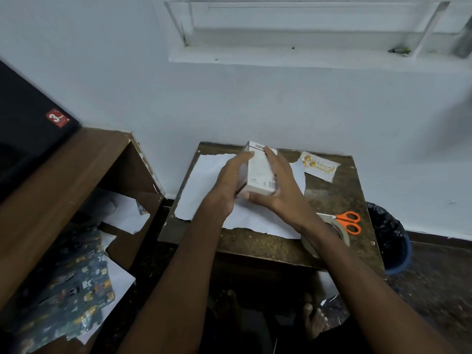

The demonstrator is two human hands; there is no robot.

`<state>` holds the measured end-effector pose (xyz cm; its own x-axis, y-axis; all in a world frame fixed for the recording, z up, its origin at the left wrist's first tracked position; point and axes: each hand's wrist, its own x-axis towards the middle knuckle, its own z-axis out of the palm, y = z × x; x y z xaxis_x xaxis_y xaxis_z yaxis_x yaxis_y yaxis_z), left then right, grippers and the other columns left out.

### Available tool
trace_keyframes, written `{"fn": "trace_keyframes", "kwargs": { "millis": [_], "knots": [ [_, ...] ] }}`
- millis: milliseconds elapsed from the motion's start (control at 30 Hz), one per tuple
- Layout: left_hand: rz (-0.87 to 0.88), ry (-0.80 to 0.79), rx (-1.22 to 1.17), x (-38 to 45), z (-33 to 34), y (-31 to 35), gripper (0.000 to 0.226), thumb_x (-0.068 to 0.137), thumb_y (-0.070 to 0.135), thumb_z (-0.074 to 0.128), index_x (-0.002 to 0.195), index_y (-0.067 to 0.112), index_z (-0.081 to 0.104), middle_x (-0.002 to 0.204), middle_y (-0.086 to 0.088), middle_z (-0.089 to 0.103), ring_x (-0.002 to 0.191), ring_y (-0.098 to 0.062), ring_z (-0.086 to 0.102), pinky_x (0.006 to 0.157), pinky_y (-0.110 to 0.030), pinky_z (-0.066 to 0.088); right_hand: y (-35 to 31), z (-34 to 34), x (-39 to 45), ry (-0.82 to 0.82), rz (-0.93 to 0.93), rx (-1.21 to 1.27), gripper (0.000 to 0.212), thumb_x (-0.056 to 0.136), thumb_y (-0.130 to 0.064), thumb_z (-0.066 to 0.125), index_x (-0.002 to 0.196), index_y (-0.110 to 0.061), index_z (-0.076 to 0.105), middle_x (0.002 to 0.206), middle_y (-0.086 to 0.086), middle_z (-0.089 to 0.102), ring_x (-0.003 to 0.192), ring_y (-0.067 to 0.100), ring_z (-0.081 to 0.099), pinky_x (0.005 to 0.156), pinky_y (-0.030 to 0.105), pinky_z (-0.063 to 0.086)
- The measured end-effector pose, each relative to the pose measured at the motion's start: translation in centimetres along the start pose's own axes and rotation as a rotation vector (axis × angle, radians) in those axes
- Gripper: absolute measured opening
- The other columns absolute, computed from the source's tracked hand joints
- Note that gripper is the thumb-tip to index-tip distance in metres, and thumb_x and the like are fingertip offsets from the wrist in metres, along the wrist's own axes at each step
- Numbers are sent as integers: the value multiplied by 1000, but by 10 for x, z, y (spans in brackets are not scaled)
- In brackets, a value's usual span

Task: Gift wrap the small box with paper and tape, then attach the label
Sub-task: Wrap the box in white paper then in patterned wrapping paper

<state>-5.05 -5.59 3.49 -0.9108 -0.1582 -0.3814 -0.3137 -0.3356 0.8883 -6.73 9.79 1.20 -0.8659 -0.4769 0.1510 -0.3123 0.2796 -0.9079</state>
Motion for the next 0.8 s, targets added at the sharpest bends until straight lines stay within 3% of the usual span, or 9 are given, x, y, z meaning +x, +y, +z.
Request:
{"fn": "trace_keyframes", "kwargs": {
  "millis": [100, 167, 233, 367, 433, 567, 700, 800],
  "knots": [
    [-18, 88, 52, 4, -8, -2, 46, 98, 50, 55, 130, 23, 71, 116, -8, 80, 117, -35, 72, 84, -36, 54, 8, 6, 0, 3, -7, -31, 105, 75, -21, 92, 151, -48, 25, 146, -40, 29, 140, -11, 29, 117, 37, 41],
    [-25, 142, 118, 5, -14, -1, 43, 100, 52, 51, 129, 26, 71, 114, -6, 80, 111, -32, 73, 79, -34, 54, 12, 8, 1, 13, 20, -51, 113, 69, -31, 89, 159, -39, 22, 152, -29, 30, 144, 1, 31, 111, 50, 48],
    [-40, 169, 153, 5, -17, 0, 38, 104, 50, 48, 126, 27, 70, 112, -5, 79, 103, -26, 72, 79, -33, 54, 12, 8, 3, 8, 43, -64, 125, 64, -40, 87, 164, -32, 13, 158, -18, 27, 148, 9, 30, 108, 53, 50],
    [-50, 179, 180, 1, -16, 0, 31, 107, 45, 45, 116, 28, 69, 105, -1, 78, 94, -20, 70, 75, -32, 51, 13, 8, 7, -41, 68, -60, 138, 56, -47, 89, 165, -33, 5, 161, -19, 21, 152, 9, 25, 113, 54, 47],
    [-33, 186, 204, 0, -14, 1, 29, 108, 42, 44, 107, 28, 69, 103, 1, 78, 92, -19, 70, 72, -31, 49, 12, 7, 10, -59, 85, -71, 141, 56, -41, 92, 166, -31, 4, 165, -14, 22, 152, 6, 24, 117, 52, 42],
    [2, 220, 307, 2, -12, -1, 29, 110, 39, 43, 113, 25, 68, 109, 1, 76, 95, -18, 71, 68, -24, 46, 19, 8, 16, -51, 92, -138, 146, 57, -27, 102, 166, -21, 5, 163, -4, 28, 145, 8, 29, 123, 37, 30],
    [49, 276, 381, 6, -14, -3, 24, 109, 34, 48, 107, 22, 69, 112, 0, 75, 101, -21, 71, 75, -24, 49, 21, 13, 17, -35, 102, -168, 151, 49, -40, 102, 164, -27, 5, 160, -4, 33, 147, 15, 31, 122, 48, 34],
    [131, 296, 569, 7, -15, -8, 24, 106, 30, 53, 108, 19, 74, 111, 3, 77, 95, -17, 74, 80, -31, 57, 20, 15, 18, -46, 100, -154, 153, 47, -36, 102, 164, -30, 3, 151, -14, 40, 141, 10, 37, 113, 50, 46]
  ]
}}
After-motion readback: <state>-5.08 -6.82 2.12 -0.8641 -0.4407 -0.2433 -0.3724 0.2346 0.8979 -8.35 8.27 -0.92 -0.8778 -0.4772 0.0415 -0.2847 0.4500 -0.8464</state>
